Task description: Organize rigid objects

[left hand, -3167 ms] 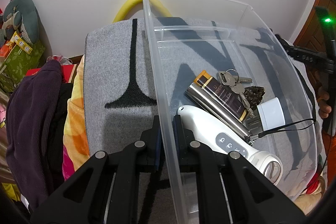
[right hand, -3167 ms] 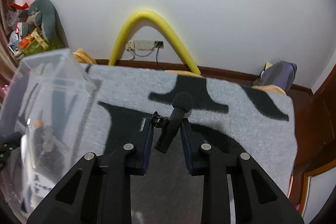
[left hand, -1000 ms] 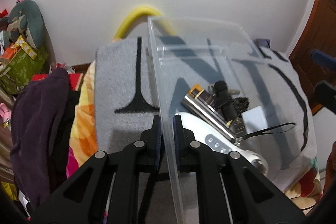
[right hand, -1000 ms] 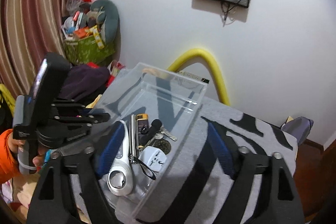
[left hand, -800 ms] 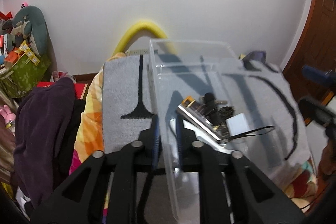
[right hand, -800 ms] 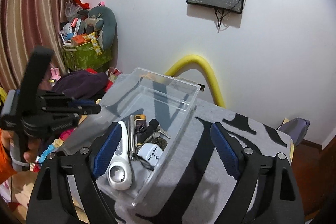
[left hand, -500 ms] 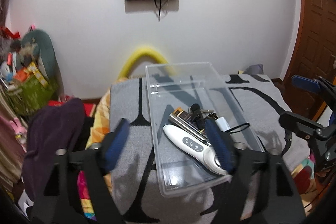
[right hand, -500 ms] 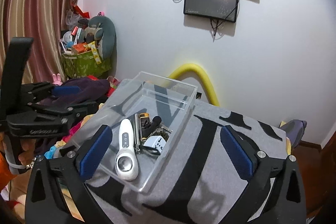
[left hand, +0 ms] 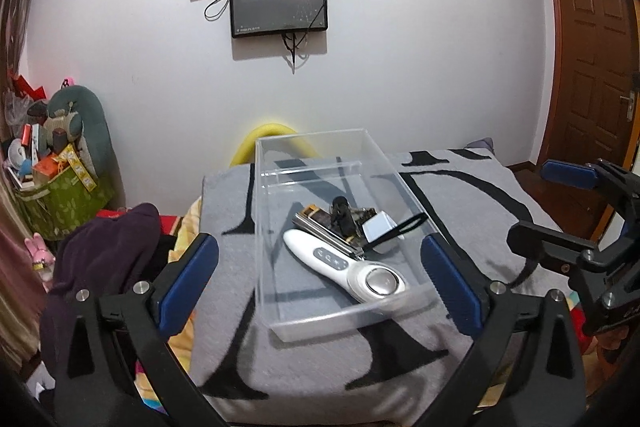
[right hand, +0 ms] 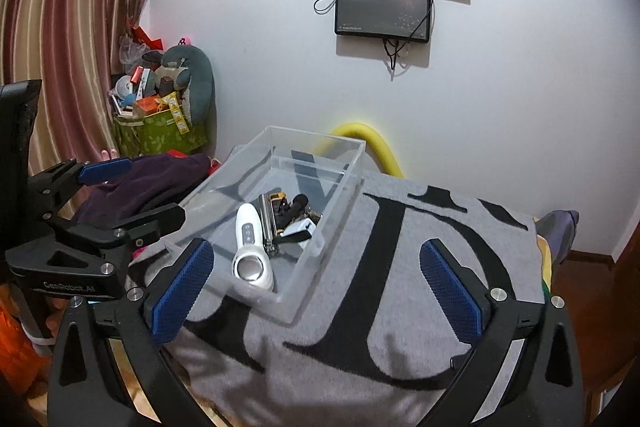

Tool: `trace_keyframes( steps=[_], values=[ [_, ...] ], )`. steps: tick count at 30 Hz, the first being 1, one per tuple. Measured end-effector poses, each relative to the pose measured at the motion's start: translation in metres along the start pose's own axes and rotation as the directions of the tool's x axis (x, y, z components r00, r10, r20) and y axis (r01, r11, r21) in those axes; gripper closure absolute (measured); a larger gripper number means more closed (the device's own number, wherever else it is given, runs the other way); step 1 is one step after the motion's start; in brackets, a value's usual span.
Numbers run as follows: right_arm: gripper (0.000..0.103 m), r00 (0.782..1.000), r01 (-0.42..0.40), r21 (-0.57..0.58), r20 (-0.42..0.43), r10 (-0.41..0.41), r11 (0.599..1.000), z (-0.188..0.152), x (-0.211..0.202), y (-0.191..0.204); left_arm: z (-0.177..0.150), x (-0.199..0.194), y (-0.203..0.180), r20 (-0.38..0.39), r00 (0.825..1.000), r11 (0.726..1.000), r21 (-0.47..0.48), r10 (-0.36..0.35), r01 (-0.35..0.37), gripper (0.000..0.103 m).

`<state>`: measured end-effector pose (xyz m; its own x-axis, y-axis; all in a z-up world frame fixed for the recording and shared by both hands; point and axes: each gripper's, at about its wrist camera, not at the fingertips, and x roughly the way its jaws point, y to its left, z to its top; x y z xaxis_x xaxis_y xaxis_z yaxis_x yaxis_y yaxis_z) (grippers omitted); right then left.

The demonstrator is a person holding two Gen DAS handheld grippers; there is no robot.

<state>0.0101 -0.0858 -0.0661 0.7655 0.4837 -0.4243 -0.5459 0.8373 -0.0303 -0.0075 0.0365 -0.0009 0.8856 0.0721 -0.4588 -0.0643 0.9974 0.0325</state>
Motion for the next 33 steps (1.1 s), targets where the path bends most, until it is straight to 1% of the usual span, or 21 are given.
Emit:
trace_keyframes(
  steps=[3, 9, 23, 33],
  values=[
    [0.0, 1.0, -0.013, 0.007, -0.007, 0.014, 1.0, -0.005, -0.001, 0.0, -0.004, 0.0, -0.003, -0.001, 1.0, 1.0, 0.004, -0.005, 0.005, 0.001],
    [0.0, 1.0, -0.012, 0.005, -0.004, 0.012, 1.0, -0.009, -0.002, 0.001, -0.006, -0.007, -0.01, 0.026, 1.0, 1.0, 0.03, 0.004, -0.005, 0.001],
    [0.0, 1.0, -0.007, 0.06, -0.01, 0.008, 0.998, -0.014, -0.005, -0.011, -0.005, -0.015, -0.013, 0.042, 0.999, 1.0, 0.024, -0.008, 0.007, 0.001],
    [0.0, 1.0, -0.008, 0.068, -0.011, 0.009, 0.998, -0.016, -0.005, -0.014, -0.003, -0.018, -0.018, 0.05, 0.999, 0.999, 0.026, -0.022, 0.02, 0.001]
  ],
)
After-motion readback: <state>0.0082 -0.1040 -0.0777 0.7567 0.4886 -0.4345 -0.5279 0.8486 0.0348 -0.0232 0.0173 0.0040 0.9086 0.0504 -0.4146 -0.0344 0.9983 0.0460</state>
